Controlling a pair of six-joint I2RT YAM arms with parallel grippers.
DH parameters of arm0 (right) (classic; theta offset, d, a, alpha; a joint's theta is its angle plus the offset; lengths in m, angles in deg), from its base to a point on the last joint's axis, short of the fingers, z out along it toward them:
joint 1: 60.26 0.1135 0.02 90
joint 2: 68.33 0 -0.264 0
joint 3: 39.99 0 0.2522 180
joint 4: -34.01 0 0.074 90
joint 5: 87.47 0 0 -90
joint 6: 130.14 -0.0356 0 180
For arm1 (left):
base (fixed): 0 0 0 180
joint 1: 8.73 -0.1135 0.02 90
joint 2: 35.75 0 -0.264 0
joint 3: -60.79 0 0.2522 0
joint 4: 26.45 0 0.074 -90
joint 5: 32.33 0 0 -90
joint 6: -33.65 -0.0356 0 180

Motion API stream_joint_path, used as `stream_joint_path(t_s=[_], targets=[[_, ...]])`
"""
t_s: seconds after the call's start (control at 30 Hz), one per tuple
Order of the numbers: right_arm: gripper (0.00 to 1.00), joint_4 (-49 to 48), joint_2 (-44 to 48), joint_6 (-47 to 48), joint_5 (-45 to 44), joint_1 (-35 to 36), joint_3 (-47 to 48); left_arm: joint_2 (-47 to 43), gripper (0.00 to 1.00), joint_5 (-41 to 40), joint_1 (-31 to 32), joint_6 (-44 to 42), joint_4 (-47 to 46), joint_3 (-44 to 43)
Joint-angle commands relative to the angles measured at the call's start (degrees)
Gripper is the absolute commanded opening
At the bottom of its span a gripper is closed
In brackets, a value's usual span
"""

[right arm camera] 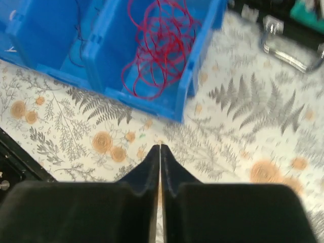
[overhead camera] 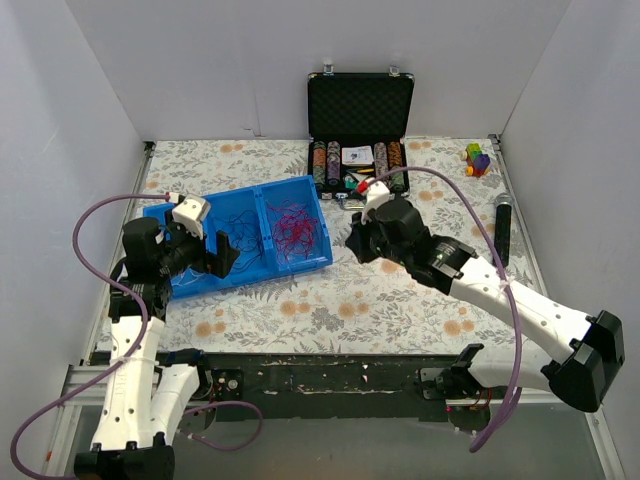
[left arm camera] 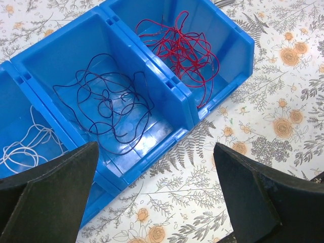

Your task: Untangle the cables

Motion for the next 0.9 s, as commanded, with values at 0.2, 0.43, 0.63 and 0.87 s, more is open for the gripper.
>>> stream_joint_path(t_s=[0.2,0.43,0.63,0.87], targets=[[0.86,2.43,8.03,-5.30,-5.61,-0.45,-10.14,0.27,0.98,-1.04,0.20,2.72,-2.12,-0.23],[0.89,5.59,8.38,-5.47,-6.84,-0.36,-8.82,0.27,0.98,-1.30,0.20,3.25,-2.91,1.27],[0.90,5.24,11.29,-4.95,-6.84,-0.45,-10.23,1.07,0.98,-2.18,0.20,5.53,-3.79,1.71],[0.91,5.95,11.99,-4.51,-6.67,-0.45,-9.79,1.42,0.98,-2.00,0.20,5.71,-3.26,1.71]])
